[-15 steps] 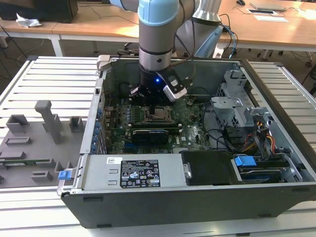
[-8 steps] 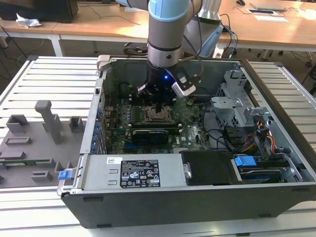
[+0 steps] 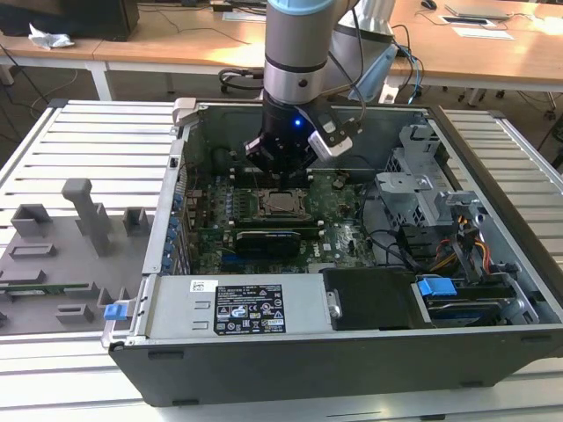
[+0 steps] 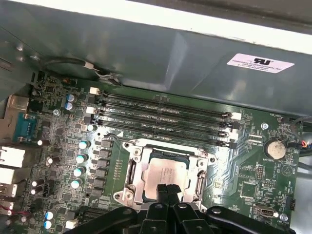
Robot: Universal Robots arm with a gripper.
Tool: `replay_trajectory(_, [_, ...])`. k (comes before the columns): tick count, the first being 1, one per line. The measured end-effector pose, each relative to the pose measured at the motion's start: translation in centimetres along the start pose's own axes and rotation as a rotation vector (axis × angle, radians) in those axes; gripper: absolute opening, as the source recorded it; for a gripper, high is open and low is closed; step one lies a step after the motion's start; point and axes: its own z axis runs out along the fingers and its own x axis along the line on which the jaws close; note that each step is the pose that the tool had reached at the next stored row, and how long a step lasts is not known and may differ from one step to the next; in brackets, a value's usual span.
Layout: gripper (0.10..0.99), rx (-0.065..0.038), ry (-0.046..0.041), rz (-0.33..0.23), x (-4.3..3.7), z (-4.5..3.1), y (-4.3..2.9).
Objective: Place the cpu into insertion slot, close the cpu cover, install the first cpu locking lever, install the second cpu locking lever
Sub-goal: 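Close the cpu cover, then install the first cpu locking lever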
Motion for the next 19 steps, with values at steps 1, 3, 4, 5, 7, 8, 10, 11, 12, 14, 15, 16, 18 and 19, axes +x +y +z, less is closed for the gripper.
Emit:
replay_trajectory(1, [0.106,0.000,0.0000,0.000,0.00,-0.01,0.00])
replay_trajectory(3, [0.106,0.000,0.0000,0.000,0.00,-0.02,0.00])
replay_trajectory(4, [0.106,0.000,0.0000,0.000,0.00,-0.04,0.00])
replay_trajectory(5, [0.106,0.000,0.0001,0.000,0.00,-0.05,0.00])
replay_trajectory(7, [0.106,0.000,0.0000,0.000,0.00,-0.06,0.00])
replay_trajectory(8, [0.106,0.000,0.0000,0.000,0.00,-0.07,0.00])
replay_trajectory(10, [0.106,0.000,0.0000,0.000,0.00,-0.09,0.01])
replay_trajectory(11, [0.106,0.000,0.0000,0.000,0.00,-0.10,0.01])
replay_trajectory(12, [0.106,0.000,0.0000,0.000,0.00,-0.11,0.01])
replay_trajectory(14, [0.106,0.000,0.0000,0.000,0.00,-0.12,0.01])
replay_trajectory(15, [0.106,0.000,0.0000,0.000,0.00,-0.13,0.01])
replay_trajectory(16, [0.106,0.000,0.0000,0.000,0.00,-0.14,0.01])
replay_trajectory(18, [0.106,0.000,0.0002,0.000,0.00,-0.37,0.02])
replay_trajectory(19, [0.106,0.000,0.0001,0.000,-0.01,-0.53,0.03])
